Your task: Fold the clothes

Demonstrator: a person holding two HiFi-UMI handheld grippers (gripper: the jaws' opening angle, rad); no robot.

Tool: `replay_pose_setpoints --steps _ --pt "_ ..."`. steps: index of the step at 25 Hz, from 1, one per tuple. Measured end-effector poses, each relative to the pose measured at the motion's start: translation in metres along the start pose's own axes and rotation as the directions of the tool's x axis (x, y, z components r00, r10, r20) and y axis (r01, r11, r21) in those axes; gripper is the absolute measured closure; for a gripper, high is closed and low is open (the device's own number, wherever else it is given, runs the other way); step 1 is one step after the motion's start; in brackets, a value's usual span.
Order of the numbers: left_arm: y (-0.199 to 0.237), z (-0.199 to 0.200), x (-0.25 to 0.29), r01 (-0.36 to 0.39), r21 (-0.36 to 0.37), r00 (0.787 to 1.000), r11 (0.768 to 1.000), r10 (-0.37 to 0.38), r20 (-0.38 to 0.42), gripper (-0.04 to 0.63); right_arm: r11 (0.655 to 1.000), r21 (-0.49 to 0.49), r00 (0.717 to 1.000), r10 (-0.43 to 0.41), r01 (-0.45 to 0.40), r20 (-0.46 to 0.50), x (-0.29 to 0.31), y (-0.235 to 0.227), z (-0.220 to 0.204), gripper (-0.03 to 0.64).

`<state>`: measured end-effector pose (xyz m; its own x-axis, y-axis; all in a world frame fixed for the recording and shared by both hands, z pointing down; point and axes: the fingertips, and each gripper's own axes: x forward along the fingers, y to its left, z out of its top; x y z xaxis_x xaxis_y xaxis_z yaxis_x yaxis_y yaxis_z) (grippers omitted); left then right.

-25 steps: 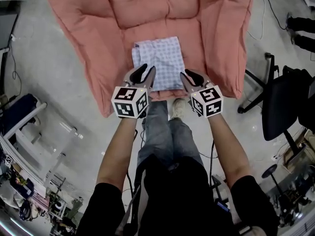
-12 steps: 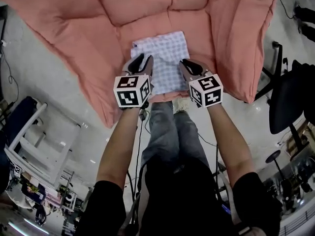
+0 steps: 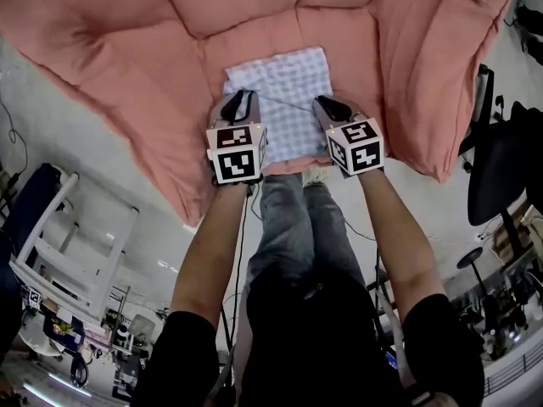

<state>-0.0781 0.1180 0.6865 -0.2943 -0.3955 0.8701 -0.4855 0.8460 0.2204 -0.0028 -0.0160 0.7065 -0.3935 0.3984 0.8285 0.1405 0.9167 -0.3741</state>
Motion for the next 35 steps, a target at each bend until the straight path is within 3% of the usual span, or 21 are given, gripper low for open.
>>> replay_pose_setpoints --steps 7,11,17,23,27,35 --pt "-0.002 -0.004 0.005 0.015 0.002 1.0 1.0 -0.015 -0.005 0.515 0.998 -0.029 0.998 -0.06 0.059 -0.032 0.001 -0.011 -0.007 0.611" --pt "-0.02 0.008 -0.004 0.089 -0.031 0.996 0.996 -0.088 0.033 0.512 0.997 -0.031 0.997 -0.073 0.073 0.002 -0.018 -0.012 0.005 0.611" --pt "-0.041 0.027 -0.079 0.157 -0.067 0.982 0.985 -0.149 0.112 0.506 0.995 -0.06 0.995 -0.074 0.078 0.063 -0.088 0.019 0.034 0.611" --pt "-0.039 0.08 -0.151 0.17 -0.037 0.96 0.985 -0.157 0.231 0.58 0.988 -0.131 0.977 -0.057 0.085 0.206 -0.155 0.046 0.099 0.612" --pt "-0.048 0.11 -0.211 0.184 -0.024 0.935 0.983 -0.168 0.313 0.588 0.989 -0.13 0.951 -0.032 0.075 0.306 -0.211 0.07 0.133 0.612" --pt "-0.093 0.155 -0.326 0.16 0.011 0.852 0.987 -0.144 0.503 0.588 0.983 -0.182 0.876 0.075 0.014 0.476 -0.331 0.1 0.173 0.612"
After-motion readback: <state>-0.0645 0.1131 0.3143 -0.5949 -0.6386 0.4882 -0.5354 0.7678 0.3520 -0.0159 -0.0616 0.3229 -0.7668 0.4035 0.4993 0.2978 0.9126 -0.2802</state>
